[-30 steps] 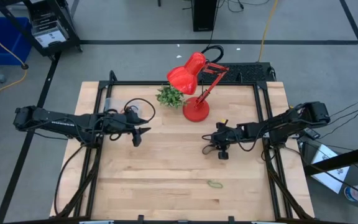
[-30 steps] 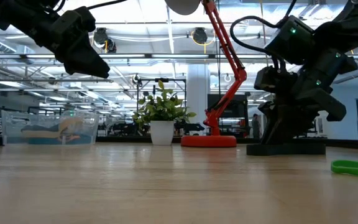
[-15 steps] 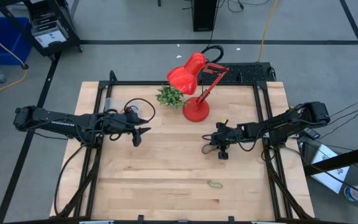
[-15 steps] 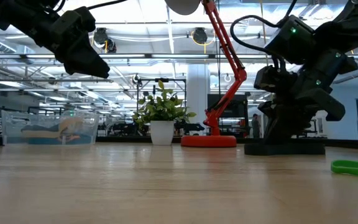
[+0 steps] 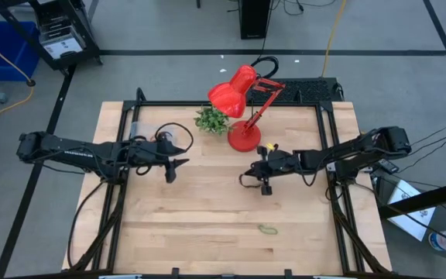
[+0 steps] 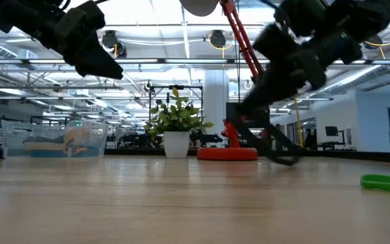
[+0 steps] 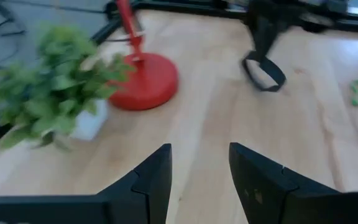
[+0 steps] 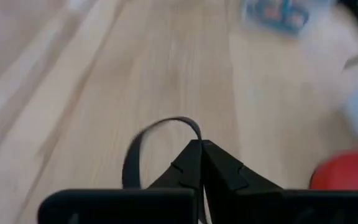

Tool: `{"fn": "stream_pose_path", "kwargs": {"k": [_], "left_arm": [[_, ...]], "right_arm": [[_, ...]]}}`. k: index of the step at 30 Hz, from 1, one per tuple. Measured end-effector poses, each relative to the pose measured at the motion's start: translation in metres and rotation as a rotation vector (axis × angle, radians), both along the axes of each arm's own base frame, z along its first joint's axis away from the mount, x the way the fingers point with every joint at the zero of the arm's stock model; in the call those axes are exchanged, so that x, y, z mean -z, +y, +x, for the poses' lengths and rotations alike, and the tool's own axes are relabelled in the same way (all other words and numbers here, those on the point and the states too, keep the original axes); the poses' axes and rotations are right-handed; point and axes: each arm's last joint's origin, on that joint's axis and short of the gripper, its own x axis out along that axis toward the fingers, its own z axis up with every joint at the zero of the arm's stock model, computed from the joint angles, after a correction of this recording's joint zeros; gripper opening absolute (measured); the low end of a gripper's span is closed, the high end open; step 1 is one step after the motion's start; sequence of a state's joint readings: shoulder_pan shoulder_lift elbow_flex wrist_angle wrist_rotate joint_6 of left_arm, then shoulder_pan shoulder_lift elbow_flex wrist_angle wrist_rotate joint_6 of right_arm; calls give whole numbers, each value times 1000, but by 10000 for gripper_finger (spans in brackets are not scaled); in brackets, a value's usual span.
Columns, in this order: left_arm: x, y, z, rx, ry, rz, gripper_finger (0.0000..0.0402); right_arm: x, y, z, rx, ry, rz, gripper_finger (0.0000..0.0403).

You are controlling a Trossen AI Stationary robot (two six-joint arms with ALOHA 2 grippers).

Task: Pick and place rubber bands into bin
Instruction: Put the black rubber band into the transparent bin

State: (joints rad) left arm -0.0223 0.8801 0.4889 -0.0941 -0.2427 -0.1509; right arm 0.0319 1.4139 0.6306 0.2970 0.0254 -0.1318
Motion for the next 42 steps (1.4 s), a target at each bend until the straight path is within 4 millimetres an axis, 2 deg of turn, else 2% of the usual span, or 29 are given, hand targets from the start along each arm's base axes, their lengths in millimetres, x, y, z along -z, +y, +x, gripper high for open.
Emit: {"fn": "stream_pose_path", "kwargs": {"k": [5, 10, 17, 25, 31, 42], "left_arm": [[6, -7, 12, 122, 15, 43, 148], [14, -10, 32, 169, -18, 123, 131], [22, -10, 61, 157, -173, 71, 128], [29, -4, 78, 298, -303, -112, 122], [36, 1, 91, 343, -298, -201, 122], [42, -1, 143, 447, -262, -276, 122]], "right_arm": [[-26, 1, 16, -60, -89, -101, 1], [-39, -1, 23, -86, -129, -177, 1], [-43, -3, 24, -79, -164, -178, 0], [-46, -3, 26, -77, -201, -181, 0], [-49, -3, 27, -84, -234, -200, 0], [-51, -3, 28, -83, -254, -203, 0]]}}
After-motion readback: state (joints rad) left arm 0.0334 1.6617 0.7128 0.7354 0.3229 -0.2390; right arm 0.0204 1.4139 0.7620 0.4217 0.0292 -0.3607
